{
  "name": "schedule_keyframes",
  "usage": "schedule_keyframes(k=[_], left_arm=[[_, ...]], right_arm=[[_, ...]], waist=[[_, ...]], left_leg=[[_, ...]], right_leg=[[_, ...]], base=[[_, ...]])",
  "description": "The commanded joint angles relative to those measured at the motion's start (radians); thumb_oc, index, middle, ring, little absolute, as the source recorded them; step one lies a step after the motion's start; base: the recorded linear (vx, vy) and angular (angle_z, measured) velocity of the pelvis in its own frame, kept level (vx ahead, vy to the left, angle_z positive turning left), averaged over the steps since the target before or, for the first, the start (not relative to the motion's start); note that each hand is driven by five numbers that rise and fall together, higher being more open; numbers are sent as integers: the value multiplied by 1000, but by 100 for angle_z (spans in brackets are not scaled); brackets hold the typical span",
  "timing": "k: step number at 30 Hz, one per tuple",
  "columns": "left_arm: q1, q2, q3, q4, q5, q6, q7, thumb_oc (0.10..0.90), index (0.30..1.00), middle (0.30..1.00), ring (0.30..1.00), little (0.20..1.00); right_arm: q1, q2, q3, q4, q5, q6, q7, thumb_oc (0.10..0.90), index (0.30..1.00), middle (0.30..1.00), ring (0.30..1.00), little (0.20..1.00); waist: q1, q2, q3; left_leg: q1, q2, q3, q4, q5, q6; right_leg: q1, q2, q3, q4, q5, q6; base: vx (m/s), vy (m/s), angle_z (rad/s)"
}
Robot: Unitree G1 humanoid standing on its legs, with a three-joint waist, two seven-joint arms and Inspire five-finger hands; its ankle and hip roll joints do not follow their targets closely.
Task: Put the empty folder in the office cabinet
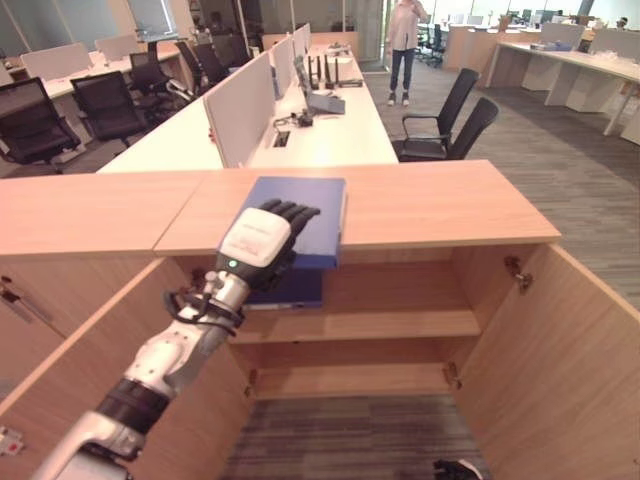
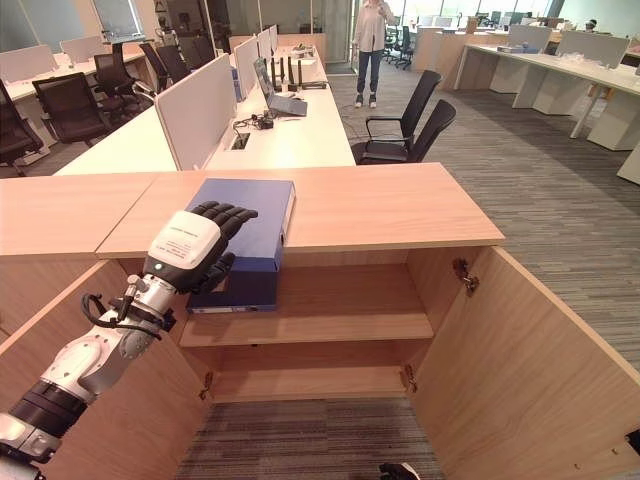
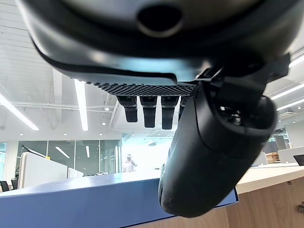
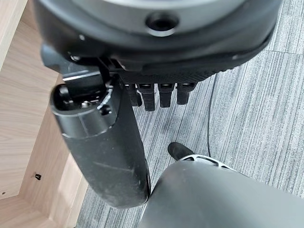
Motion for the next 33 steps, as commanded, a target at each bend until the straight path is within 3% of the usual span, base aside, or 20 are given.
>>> schedule_keyframes(k=[1, 12, 18, 25, 33], left_arm=[[-140, 4, 120, -3, -11, 35, 82, 800, 900, 900, 900, 900], [-157, -1, 145, -40, -31, 31, 108, 800, 900, 900, 900, 900], [-76, -99, 294, -186, -138, 19, 162, 800, 900, 900, 900, 900], [61, -133, 428, -405, -232, -57, 117, 800, 900, 900, 900, 900], [166, -125, 434, -480, -331, -110, 35, 800, 900, 900, 900, 900]], right_arm=[[19, -6, 64, 60, -21, 15, 2, 800, 900, 900, 900, 900], [15, -3, 64, 62, -21, 15, -1, 800, 900, 900, 900, 900], [16, 8, 49, 77, -22, 19, -10, 800, 900, 900, 900, 900], [19, 10, 19, 92, -20, 17, 0, 800, 900, 900, 900, 900], [22, 8, 14, 91, -18, 15, 10, 800, 900, 900, 900, 900]], waist=[[0, -34, -24], [-1, -32, -26], [8, -38, -26], [24, -40, -18], [37, -38, -8]], left_leg=[[-24, 27, -12, -12, -52, -60], [-23, 26, -11, -12, -51, -59], [-24, 26, -15, -12, -53, -56], [-29, 24, -26, -12, -51, -55], [-35, 23, -35, -12, -47, -53]], right_leg=[[104, -40, 24, 6, -115, 114], [102, -42, 24, 6, -111, 115], [100, -43, 25, 6, -111, 112], [98, -45, 21, 6, -110, 112], [96, -47, 9, 6, -108, 112]], base=[[0, 0, 0], [0, 0, 0], [0, 0, 0], [1, 2, 1], [-1, 5, 7]])
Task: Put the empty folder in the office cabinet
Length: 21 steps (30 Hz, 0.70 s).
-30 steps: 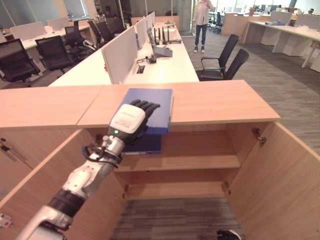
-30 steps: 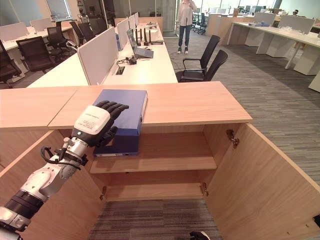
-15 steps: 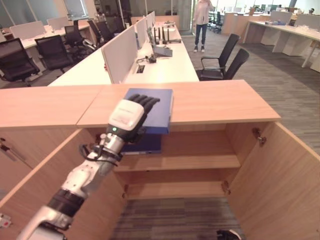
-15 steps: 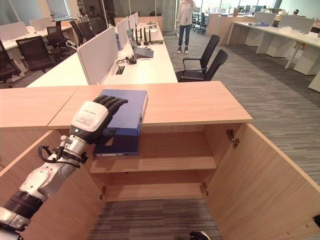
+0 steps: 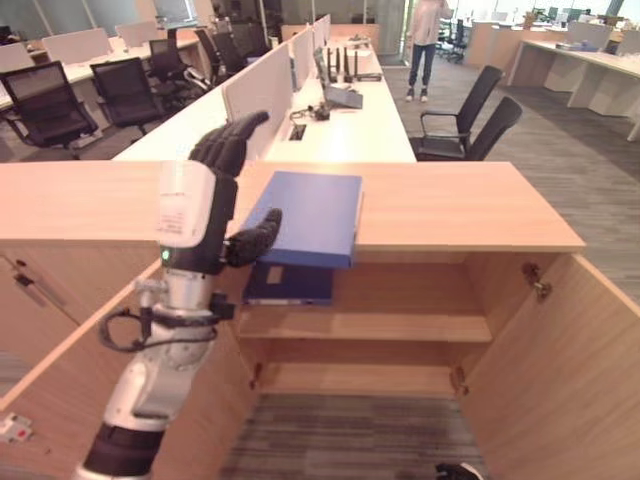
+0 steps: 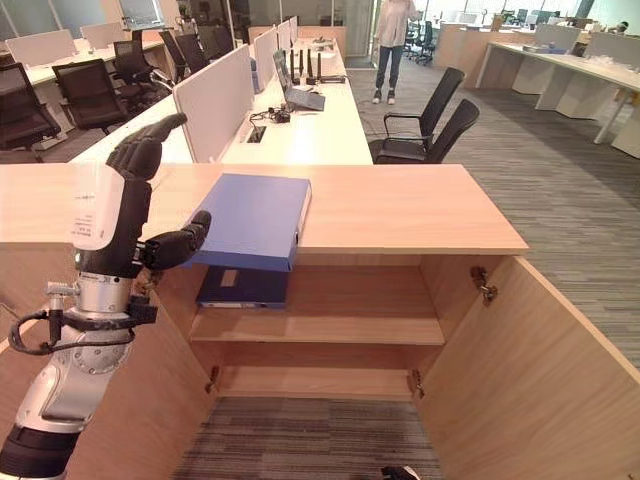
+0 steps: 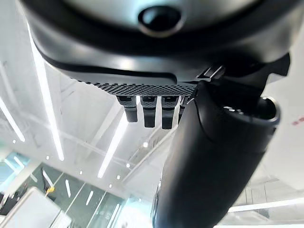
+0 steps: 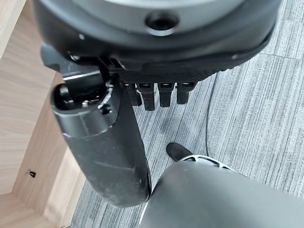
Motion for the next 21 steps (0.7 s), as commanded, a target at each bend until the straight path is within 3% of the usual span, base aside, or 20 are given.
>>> schedule_keyframes(k=[1, 12, 21], left_arm=[[-82, 30, 65, -84, -69, -58, -4, 800, 900, 900, 900, 900], [-14, 109, -20, -68, -84, -92, -119, 800, 900, 900, 900, 900], [-109, 174, -93, 64, 61, -60, -78, 800, 900, 900, 900, 900]], right_arm=[[13, 7, 47, 86, -18, 14, 11, 800, 900, 900, 900, 900], [15, 3, 48, 71, -15, 13, 21, 800, 900, 900, 900, 900], [13, 4, 70, 64, -23, 14, 19, 800, 900, 900, 900, 900]], waist=[[3, -31, -28], [0, -30, -21], [-13, -30, -28]], left_leg=[[-33, 23, -12, -7, -39, -54], [-32, 22, -12, -7, -40, -53], [-27, 22, -4, -7, -44, -55]], right_leg=[[89, -45, 27, 7, -95, 109], [89, -44, 29, 7, -93, 109], [91, -42, 37, 7, -95, 110]], base=[[-2, 5, 4], [1, 1, 1], [0, 0, 0]])
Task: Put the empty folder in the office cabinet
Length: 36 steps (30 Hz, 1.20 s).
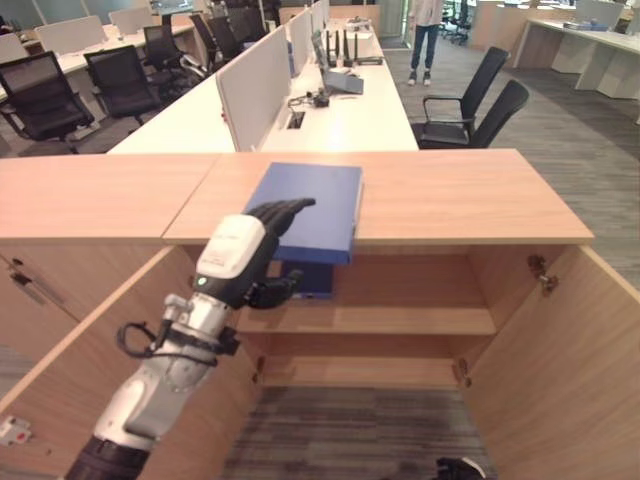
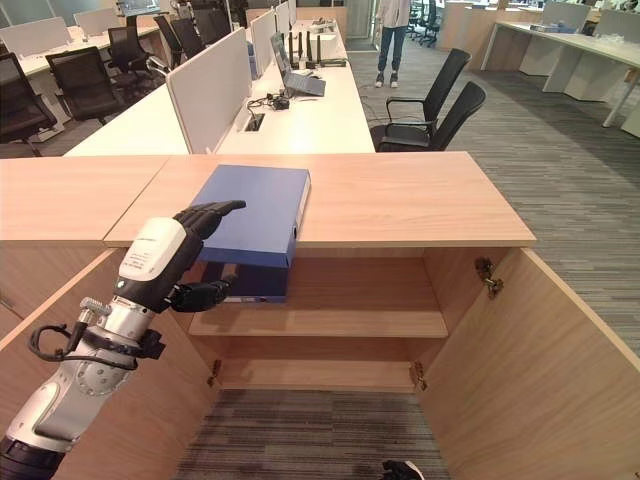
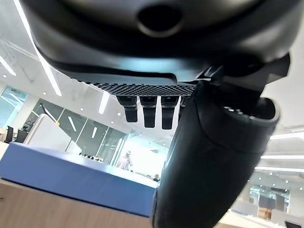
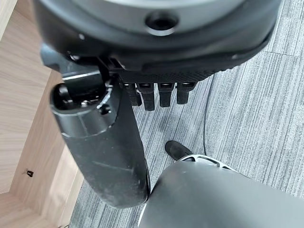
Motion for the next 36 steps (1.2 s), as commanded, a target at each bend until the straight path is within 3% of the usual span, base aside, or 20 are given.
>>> schedule_keyframes(k=[1, 13, 23, 36], left_arm=[[-173, 57, 17, -7, 79, -5, 89, 800, 900, 900, 900, 900], [-343, 64, -80, 158, 212, 71, 151, 800, 900, 900, 900, 900], [-499, 45, -222, 354, 327, 147, 209, 800, 900, 900, 900, 900], [-429, 13, -251, 495, 343, 183, 183, 800, 900, 900, 900, 900]], right_arm=[[28, 13, 70, 64, -25, 15, 12, 800, 900, 900, 900, 900], [30, 4, 93, 56, -38, 21, 8, 800, 900, 900, 900, 900], [26, 1, 107, 58, -37, 16, -10, 800, 900, 900, 900, 900], [40, -6, 94, 51, -36, 14, -13, 800, 900, 900, 900, 900]], waist=[[-7, -46, -52], [-29, -42, -62], [-48, -38, -66], [-54, -38, -66]], left_leg=[[-31, 21, 1, -11, -45, -54], [-24, 21, 15, -11, -52, -54], [-20, 18, 25, -11, -56, -52], [-14, 19, 36, -11, -59, -50]], right_leg=[[89, -44, 43, 7, -90, 112], [88, -44, 57, 7, -91, 114], [84, -42, 66, 7, -90, 117], [87, -42, 76, 7, -91, 117]], base=[[9, 7, -3], [6, 1, -5], [0, 1, -4], [-2, 1, -1]])
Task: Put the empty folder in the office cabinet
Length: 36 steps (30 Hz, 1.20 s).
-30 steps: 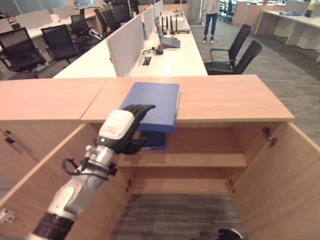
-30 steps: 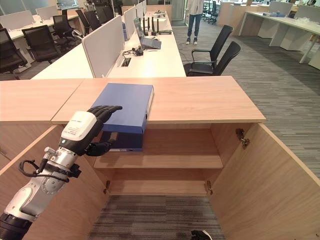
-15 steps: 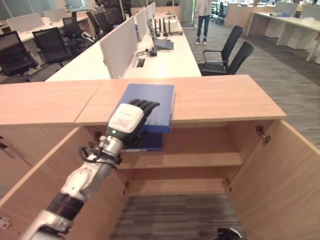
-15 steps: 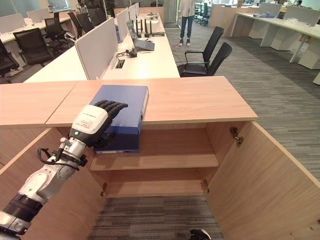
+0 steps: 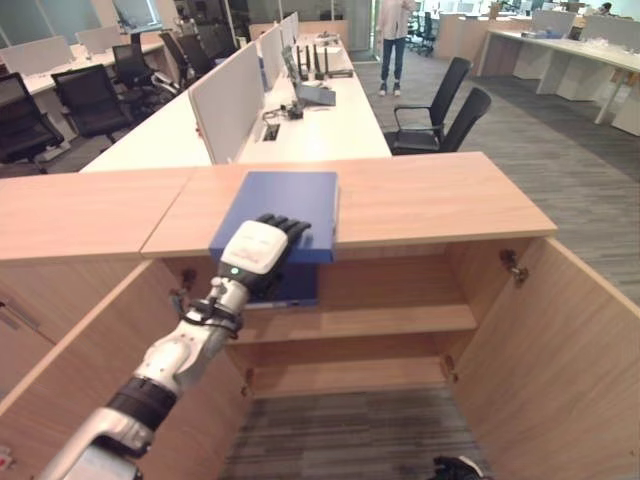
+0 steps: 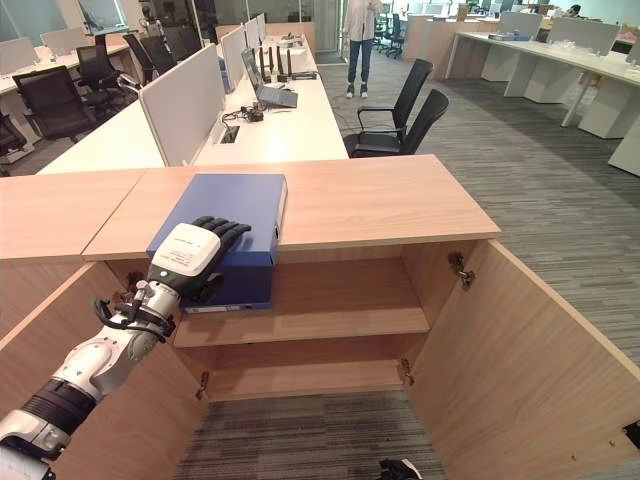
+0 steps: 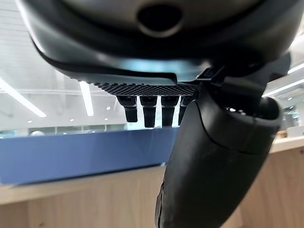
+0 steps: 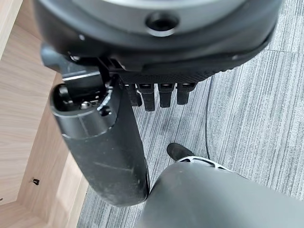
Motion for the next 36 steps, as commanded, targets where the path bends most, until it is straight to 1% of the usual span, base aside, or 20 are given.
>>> schedule_keyframes(k=[1, 5, 6, 7, 8, 9, 15, 24, 28, 30, 32, 34, 35, 36], left_arm=[[-124, 15, 41, 28, 32, 45, 68, 800, 900, 900, 900, 900], [-131, 11, 46, 64, 42, 72, 79, 800, 900, 900, 900, 900], [-131, 11, 46, 65, 42, 73, 79, 769, 853, 853, 853, 853], [-134, 6, 48, 77, 42, 81, 78, 623, 634, 634, 634, 634], [-135, 5, 47, 78, 42, 82, 79, 538, 507, 507, 507, 507], [-136, 2, 44, 90, 41, 86, 74, 400, 300, 300, 300, 300], [-107, -2, 52, 93, 43, 85, 71, 400, 300, 300, 300, 300], [-103, -5, 48, 115, 48, 93, 79, 400, 300, 300, 300, 300], [-92, -19, 56, 103, 23, 83, 90, 400, 300, 300, 300, 300], [-64, -38, 91, 18, -34, 47, 92, 400, 300, 300, 300, 300], [-5, -60, 137, -143, -123, -22, 54, 400, 300, 300, 300, 300], [64, -114, 161, -287, -261, -90, -6, 400, 300, 300, 300, 300], [102, -148, 168, -364, -358, -117, -62, 400, 300, 300, 300, 300], [138, -189, 156, -427, -499, -143, -134, 400, 300, 300, 300, 300]], right_arm=[[38, -11, 62, 58, -35, 14, -5, 800, 900, 900, 900, 900], [38, -13, 63, 57, -36, 13, -8, 800, 900, 900, 900, 900], [38, -13, 63, 57, -36, 13, -8, 800, 900, 900, 900, 900], [36, -12, 64, 58, -36, 14, -8, 800, 900, 900, 900, 900], [36, -12, 64, 58, -36, 14, -8, 800, 900, 900, 900, 900], [34, -12, 64, 58, -36, 15, -7, 800, 900, 900, 900, 900], [38, -7, 65, 59, -35, 17, -2, 800, 900, 900, 900, 900], [40, -9, 63, 58, -34, 15, -8, 800, 900, 900, 900, 900], [41, -8, 61, 57, -30, 12, -10, 800, 900, 900, 900, 900], [42, -6, 52, 57, -22, 11, -14, 800, 900, 900, 900, 900], [43, -5, 41, 57, -11, 11, -18, 800, 900, 900, 900, 900], [43, 0, 30, 56, 2, 8, -19, 800, 900, 900, 900, 900], [42, 0, 24, 54, 11, 6, -19, 800, 900, 900, 900, 900], [35, -1, 18, 49, 21, 4, -15, 800, 900, 900, 900, 900]], waist=[[-17, -35, -41], [-18, -36, -41], [-18, -36, -41], [-18, -36, -41], [-18, -36, -41], [-18, -36, -41], [-18, -37, -39], [-21, -35, -39], [-19, -37, -37], [-14, -39, -34], [-12, -39, -30], [-10, -40, -24], [-10, -41, -24], [-8, -40, -20]], left_leg=[[-29, 19, -13, -8, -58, -50], [-28, 19, -12, -8, -59, -50], [-28, 19, -12, -8, -59, -50], [-28, 19, -12, -8, -58, -50], [-28, 19, -12, -8, -58, -50], [-28, 19, -12, -8, -58, -50], [-26, 18, -10, -8, -58, -49], [-25, 19, -7, -8, -58, -49], [-25, 18, -8, -8, -57, -49], [-26, 18, -12, -8, -57, -48], [-27, 17, -16, -8, -56, -47], [-24, 17, -20, -8, -60, -45], [-30, 16, -20, -8, -54, -44], [-29, 17, -21, -8, -56, -43]], right_leg=[[90, -50, 28, 2, -105, 120], [91, -50, 28, 2, -104, 121], [91, -50, 28, 2, -104, 121], [92, -50, 29, 2, -104, 121], [92, -50, 29, 2, -104, 121], [93, -50, 28, 2, -104, 121], [94, -51, 29, 2, -104, 120], [93, -52, 31, 2, -103, 120], [93, -52, 31, 2, -103, 119], [93, -51, 30, 2, -102, 118], [92, -51, 29, 2, -102, 117], [96, -51, 27, 2, -103, 117], [90, -53, 26, 2, -97, 115], [92, -53, 24, 2, -99, 116]], base=[[-9, 3, -4], [0, 0, 0], [-7, 2, -3], [-4, 2, -3], [0, 0, 0], [0, 0, 0], [0, 0, 0], [0, 0, 0], [0, 0, 0], [0, 0, 0], [0, 0, 0], [0, 0, 0], [-13, 9, 3], [-24, 5, 6]])
